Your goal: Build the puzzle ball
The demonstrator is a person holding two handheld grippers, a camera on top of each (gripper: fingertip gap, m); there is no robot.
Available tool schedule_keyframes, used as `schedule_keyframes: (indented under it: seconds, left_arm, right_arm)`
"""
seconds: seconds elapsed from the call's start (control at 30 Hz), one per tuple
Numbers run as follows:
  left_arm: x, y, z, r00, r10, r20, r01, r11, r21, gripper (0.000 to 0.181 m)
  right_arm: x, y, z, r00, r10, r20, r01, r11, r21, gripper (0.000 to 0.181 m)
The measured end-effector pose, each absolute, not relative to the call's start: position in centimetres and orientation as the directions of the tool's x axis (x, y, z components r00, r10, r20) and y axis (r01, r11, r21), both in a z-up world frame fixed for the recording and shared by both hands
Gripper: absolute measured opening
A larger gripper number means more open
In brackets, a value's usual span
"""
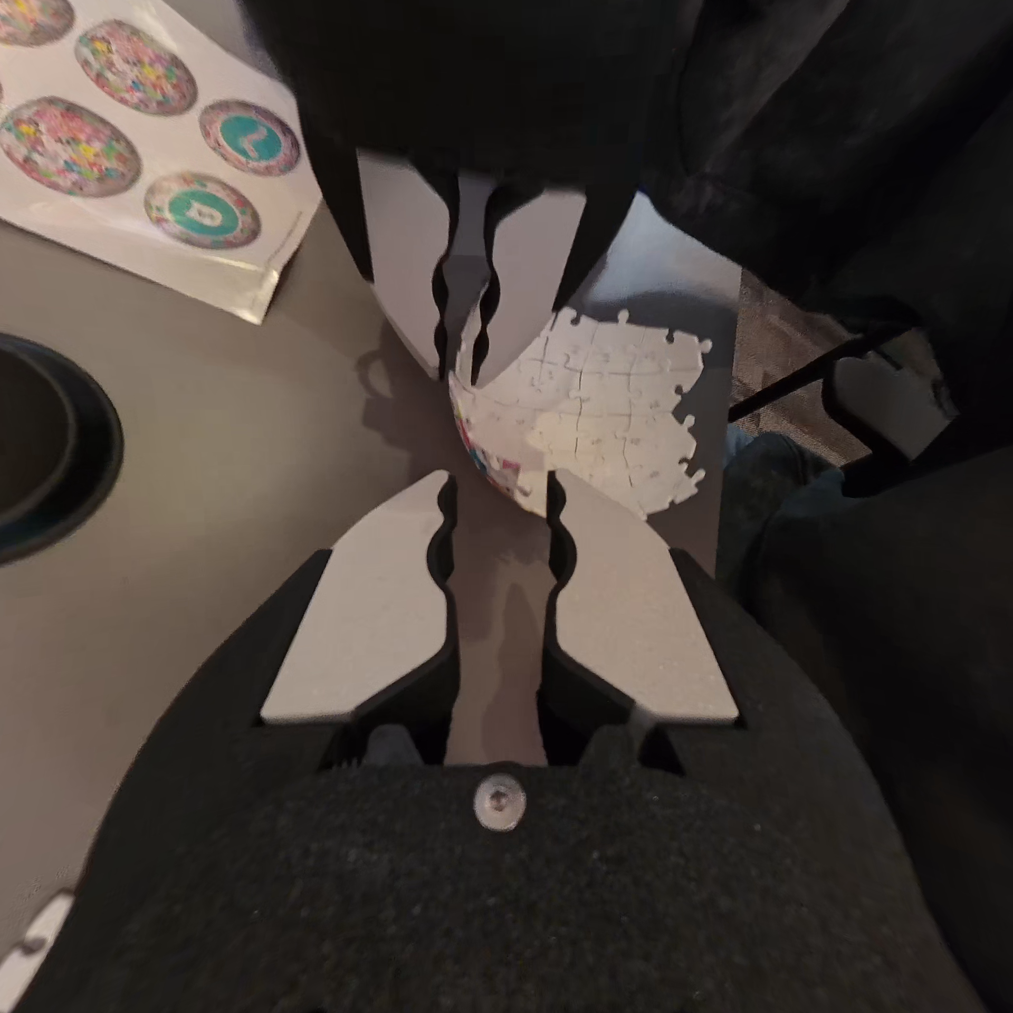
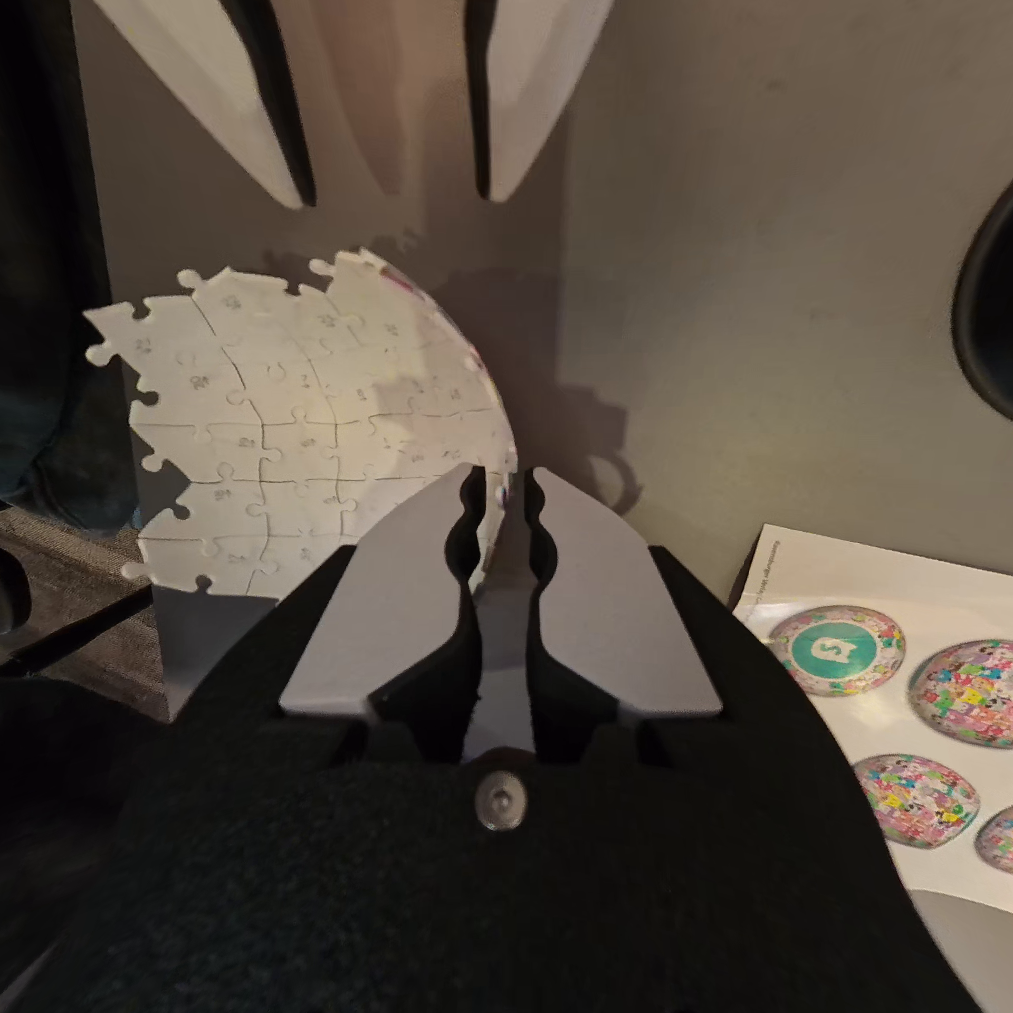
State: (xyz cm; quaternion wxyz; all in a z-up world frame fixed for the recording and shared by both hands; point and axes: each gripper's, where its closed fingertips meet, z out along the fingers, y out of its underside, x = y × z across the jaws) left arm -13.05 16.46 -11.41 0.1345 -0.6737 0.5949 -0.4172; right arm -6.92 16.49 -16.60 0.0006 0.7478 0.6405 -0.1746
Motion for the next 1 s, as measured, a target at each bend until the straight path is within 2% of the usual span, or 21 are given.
schedule_keyframes:
  seconds: [0.03,0.13,0.3,0.6,0.87,0.93,1.0]
  left_arm:
    - [-12.6,16.7,-11.0,-0.065,-0.909,0.412,-0.687,-0.259,-0.679,0.031]
    - [-11.3,17.4,-10.3,-0.08,-0.893,0.444,-0.695,-0.269,-0.667,0.032]
    - [-10.5,16.7,-11.6,-0.099,-0.869,0.484,-0.75,-0.255,-0.61,0.032]
    - [-11.0,14.0,-14.3,-0.112,-0.892,0.439,-0.792,-0.187,-0.581,0.033]
    - [-10.7,14.2,-14.6,-0.079,-0.902,0.425,-0.796,-0.2,-0.572,0.029]
    - [-10.7,14.1,-14.4,-0.081,-0.901,0.426,-0.791,-0.202,-0.577,0.029]
    - [-10.6,14.2,-14.3,-0.078,-0.901,0.426,-0.788,-0.206,-0.58,0.029]
  right_arm:
    - [-6.8,16.5,-16.5,0.12,0.958,-0.261,0.958,-0.181,-0.224,0.013]
    - [-6.5,16.6,-16.6,0.128,0.958,-0.255,0.958,-0.186,-0.218,0.005]
    - [-6.5,16.5,-16.4,0.149,0.95,-0.275,0.948,-0.216,-0.234,0.004]
    - [-5.7,16.3,-16.4,0.175,0.941,-0.291,0.95,-0.238,-0.2,0.004]
    - [-5.9,16.2,-16.6,0.148,0.958,-0.248,0.949,-0.208,-0.238,0.005]
    - [-5.8,16.1,-16.6,0.141,0.961,-0.237,0.954,-0.196,-0.228,0.006]
    - [-5.7,16.1,-16.7,0.142,0.962,-0.232,0.956,-0.194,-0.218,0.022]
